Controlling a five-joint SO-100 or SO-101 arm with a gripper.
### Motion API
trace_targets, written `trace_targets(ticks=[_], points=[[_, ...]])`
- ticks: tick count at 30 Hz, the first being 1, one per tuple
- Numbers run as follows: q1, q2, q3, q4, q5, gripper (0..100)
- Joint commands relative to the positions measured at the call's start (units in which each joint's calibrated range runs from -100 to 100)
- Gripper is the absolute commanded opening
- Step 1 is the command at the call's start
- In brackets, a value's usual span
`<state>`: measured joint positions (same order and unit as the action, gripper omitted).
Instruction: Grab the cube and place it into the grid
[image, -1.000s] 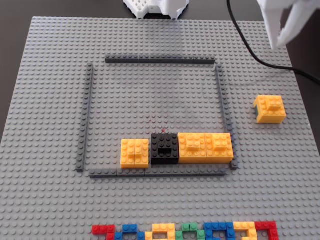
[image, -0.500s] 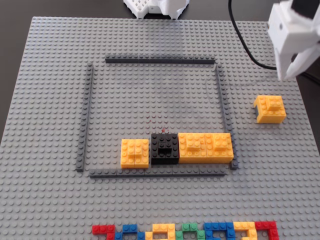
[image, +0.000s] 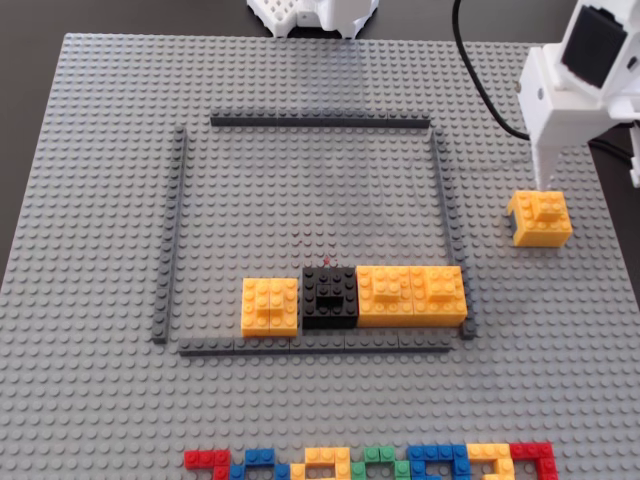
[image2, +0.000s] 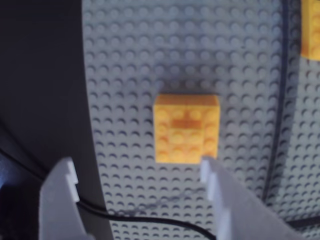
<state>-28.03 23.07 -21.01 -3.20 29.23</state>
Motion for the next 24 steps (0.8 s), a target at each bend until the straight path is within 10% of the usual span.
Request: trace_targets(ticks=[1,24], points=[[0.30,-0.80,0.03,-0.90,-0.63,31],[0.67,1.01,4.20,-3.20,-1.03,29]])
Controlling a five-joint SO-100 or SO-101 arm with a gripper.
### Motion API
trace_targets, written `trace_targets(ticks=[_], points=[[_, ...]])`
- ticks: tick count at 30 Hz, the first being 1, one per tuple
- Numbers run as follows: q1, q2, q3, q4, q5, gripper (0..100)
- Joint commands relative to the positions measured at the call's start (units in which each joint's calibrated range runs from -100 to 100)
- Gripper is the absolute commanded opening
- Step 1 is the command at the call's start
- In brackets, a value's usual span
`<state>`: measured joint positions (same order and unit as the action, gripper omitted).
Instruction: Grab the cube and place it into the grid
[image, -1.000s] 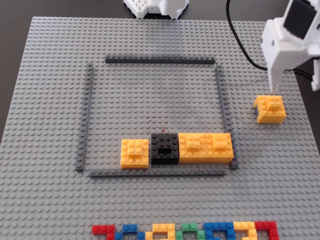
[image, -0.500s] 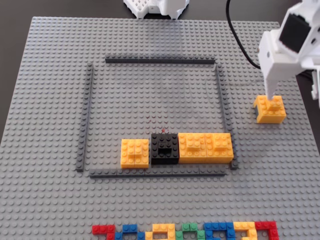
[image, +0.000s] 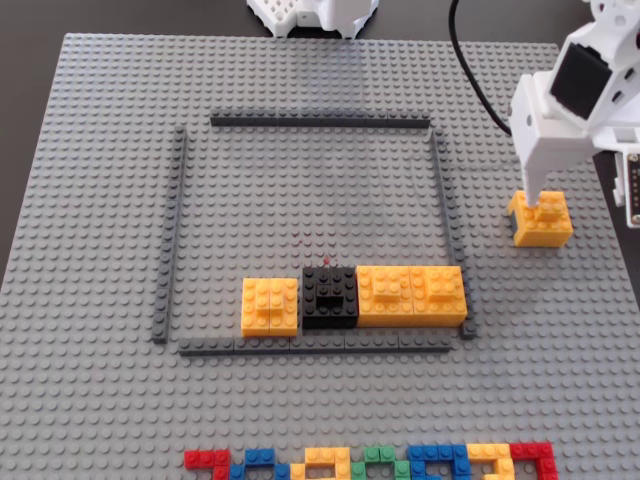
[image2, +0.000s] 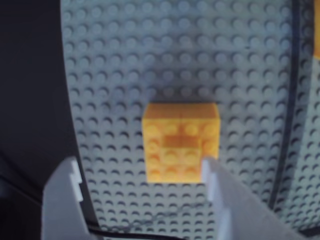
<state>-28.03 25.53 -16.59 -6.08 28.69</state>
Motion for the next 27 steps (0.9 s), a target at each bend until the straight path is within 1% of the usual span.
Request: trace_targets(ticks=[1,5,7,9,21,27], points=[[0.67,-1.45,-0.22,-0.37,-0.49,29],[0.82,-1.37,-0.22,-0.51,-0.59,19],[0.82,-1.37,-0.13,-0.56,-0.63,11],[0.89,-1.37,0.15,-0.71,-0.73,7],[1.04,-1.37,0.69,-0.66,-0.68,4],[1.11,-1.80,-3.03,1.54,-0.34,4]])
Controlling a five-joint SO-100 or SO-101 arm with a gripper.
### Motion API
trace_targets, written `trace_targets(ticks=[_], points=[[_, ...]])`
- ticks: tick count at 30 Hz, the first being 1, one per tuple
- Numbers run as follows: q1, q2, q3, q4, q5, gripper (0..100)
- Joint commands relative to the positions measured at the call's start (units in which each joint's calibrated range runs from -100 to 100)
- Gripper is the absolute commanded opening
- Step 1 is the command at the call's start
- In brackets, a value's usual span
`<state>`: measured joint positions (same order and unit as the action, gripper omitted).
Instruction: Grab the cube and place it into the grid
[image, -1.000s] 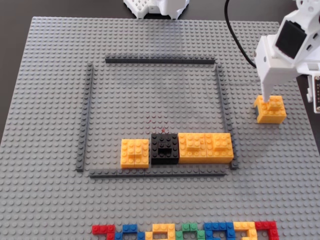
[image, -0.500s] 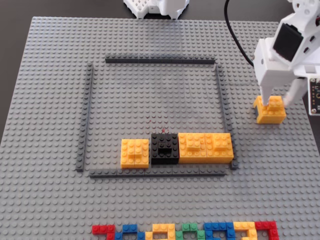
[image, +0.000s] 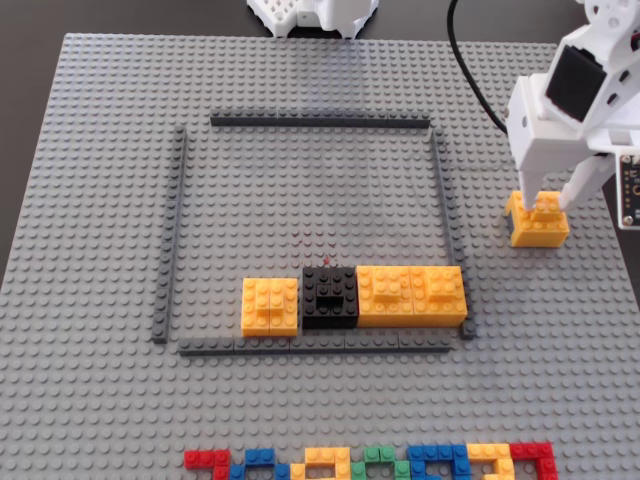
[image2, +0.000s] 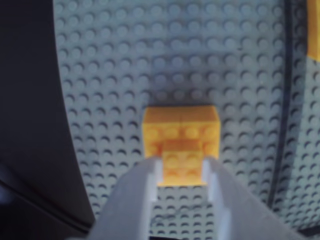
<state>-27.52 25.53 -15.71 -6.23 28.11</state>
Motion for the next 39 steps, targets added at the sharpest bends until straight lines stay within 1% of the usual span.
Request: trace_targets(ticks=[1,10,20,24,29,39], points=[[0.60,-2.06,-4.72,2.07,0.34,4],[0.53,-4.81,-15.24,7.64,1.42,3],[0.75,-13.15,-23.21,12.68,3.57,4],[1.71,-19.60,-21.76,12.72,4.64,4],[3.69,-27.77,-16.32,12.43,6.74,5],[13.42,-41.18,-2.10,9.74,11.09,5]])
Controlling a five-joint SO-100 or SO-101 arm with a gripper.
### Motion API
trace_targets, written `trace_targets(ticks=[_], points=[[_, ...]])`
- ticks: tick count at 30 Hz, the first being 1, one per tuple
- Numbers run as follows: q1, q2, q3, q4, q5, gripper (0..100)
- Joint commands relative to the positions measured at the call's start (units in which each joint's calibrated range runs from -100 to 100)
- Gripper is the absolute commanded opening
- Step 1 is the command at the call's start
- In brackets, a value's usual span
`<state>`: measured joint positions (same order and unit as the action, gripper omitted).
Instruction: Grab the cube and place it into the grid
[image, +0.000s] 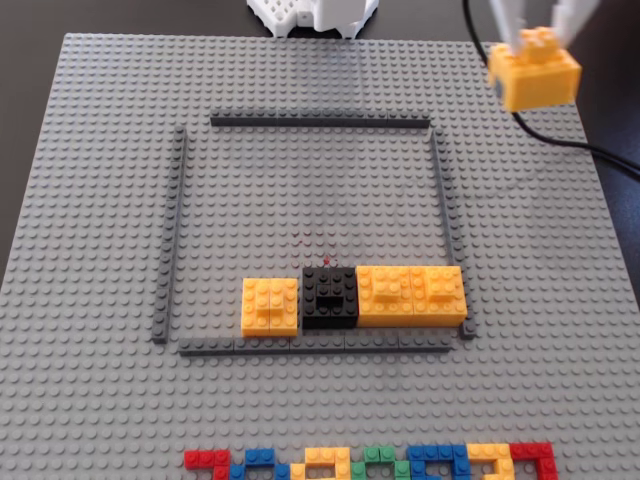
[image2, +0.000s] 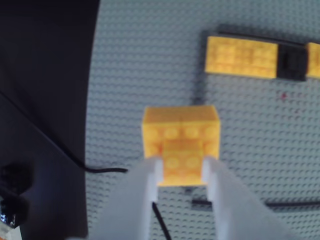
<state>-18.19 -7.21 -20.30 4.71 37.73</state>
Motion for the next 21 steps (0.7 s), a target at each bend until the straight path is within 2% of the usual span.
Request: trace_targets(ticks=[1,21], points=[[5.19,-9.13,3.40,-1.29,1.86,5],[26.63,-13.51,24.97,-9.94,12.65,4]])
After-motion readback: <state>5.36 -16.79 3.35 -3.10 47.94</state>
